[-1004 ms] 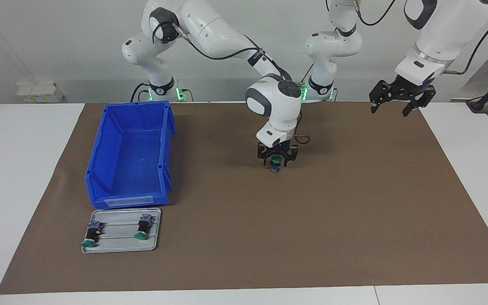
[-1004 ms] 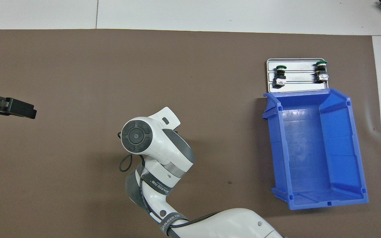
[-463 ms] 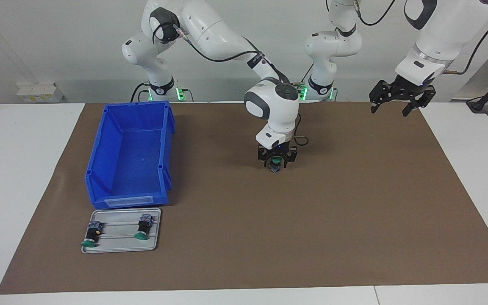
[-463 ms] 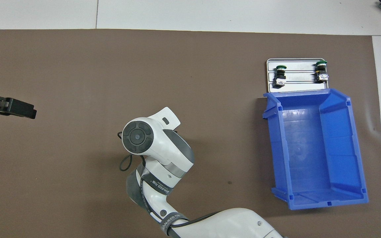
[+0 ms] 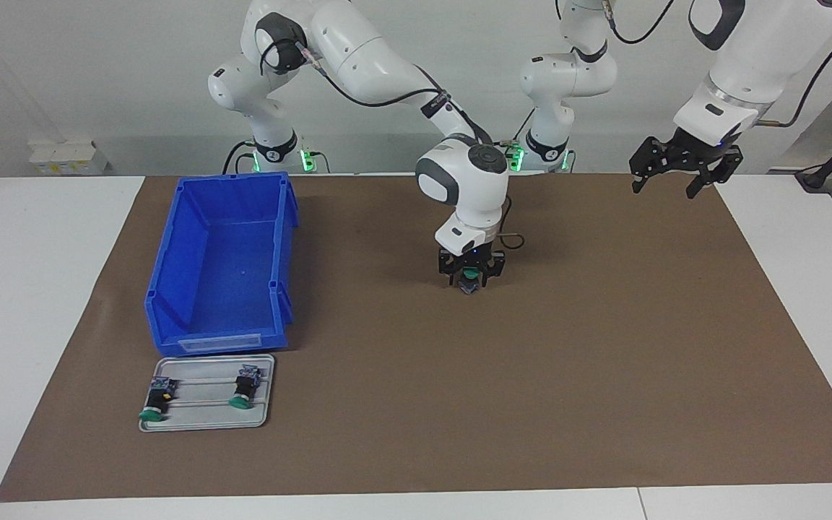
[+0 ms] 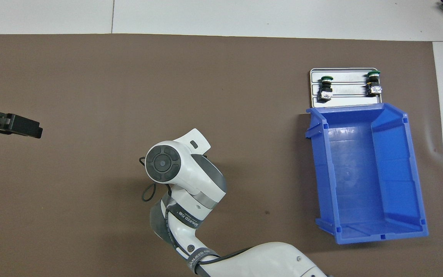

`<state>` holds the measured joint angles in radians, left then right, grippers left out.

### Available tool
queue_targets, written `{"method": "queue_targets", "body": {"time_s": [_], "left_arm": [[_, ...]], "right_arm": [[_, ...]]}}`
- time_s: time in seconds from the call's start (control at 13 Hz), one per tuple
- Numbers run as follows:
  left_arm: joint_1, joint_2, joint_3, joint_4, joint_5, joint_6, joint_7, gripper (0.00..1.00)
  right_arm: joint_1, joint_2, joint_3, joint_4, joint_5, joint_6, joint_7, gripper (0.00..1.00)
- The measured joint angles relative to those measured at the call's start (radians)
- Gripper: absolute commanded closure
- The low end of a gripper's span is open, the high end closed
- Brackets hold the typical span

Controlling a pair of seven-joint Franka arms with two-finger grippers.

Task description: Place and press button with both arms

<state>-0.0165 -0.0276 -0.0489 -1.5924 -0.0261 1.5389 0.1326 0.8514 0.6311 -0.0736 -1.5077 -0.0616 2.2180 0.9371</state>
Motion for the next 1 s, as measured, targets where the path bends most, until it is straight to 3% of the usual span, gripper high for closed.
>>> {"method": "queue_targets", "body": {"time_s": [1.0], "left_arm": [[0.000, 0.000, 0.000, 0.000, 0.000, 0.000, 0.000, 0.00]], "right_arm": [[0.015, -0.001, -0.001, -0.012, 0.000, 0.000, 0.000, 0.45]]}}
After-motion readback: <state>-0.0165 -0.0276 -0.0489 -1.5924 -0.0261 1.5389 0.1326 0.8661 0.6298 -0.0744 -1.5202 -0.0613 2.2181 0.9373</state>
